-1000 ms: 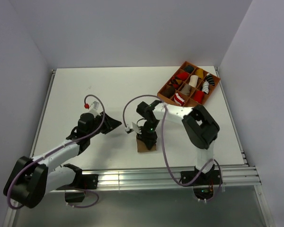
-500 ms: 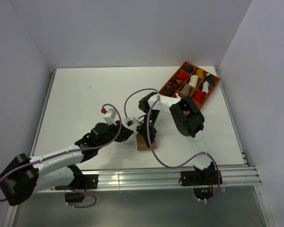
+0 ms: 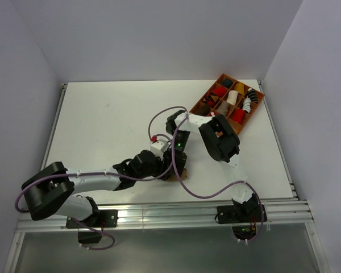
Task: Roll the socks
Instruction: Roll the sock at the center of the board.
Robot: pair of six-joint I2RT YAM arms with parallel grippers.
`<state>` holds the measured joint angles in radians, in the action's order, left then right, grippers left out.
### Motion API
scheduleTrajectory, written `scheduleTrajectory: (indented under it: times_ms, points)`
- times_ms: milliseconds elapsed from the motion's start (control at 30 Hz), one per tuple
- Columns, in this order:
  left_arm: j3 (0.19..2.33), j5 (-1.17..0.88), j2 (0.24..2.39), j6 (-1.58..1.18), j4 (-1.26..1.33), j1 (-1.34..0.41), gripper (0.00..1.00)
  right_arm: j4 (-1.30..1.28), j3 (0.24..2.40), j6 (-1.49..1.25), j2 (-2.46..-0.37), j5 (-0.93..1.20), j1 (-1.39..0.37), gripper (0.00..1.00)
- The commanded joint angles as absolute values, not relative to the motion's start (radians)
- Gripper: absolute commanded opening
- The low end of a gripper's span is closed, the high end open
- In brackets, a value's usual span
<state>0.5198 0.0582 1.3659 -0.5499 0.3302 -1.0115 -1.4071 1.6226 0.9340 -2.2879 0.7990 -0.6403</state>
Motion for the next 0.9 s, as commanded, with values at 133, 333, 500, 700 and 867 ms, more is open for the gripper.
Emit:
scheduleTrajectory:
  times_ms: [133, 333, 500, 700, 867]
  points:
    - [0.535, -0.049, 1.413, -0.489, 0.422, -1.015, 0.54, -1.362, 1.651, 0.936, -2.338, 0.716, -0.637, 0.28]
    - [0.529, -0.107, 1.474, -0.503, 0.457, -1.008, 0.52, -1.350, 1.660, 0.908, -2.349, 0.712, -0.635, 0.27]
    - [0.508, -0.101, 1.489, -0.518, 0.466, -0.988, 0.49, -1.342, 1.658, 0.897, -2.347, 0.712, -0.632, 0.27]
    - [0.503, -0.106, 1.506, -0.546, 0.431, -0.976, 0.38, -1.312, 1.644, 0.868, -2.338, 0.713, -0.626, 0.27]
    - [0.486, -0.117, 1.520, -0.580, 0.414, -0.970, 0.23, -1.267, 1.608, 0.831, -2.318, 0.715, -0.621, 0.28]
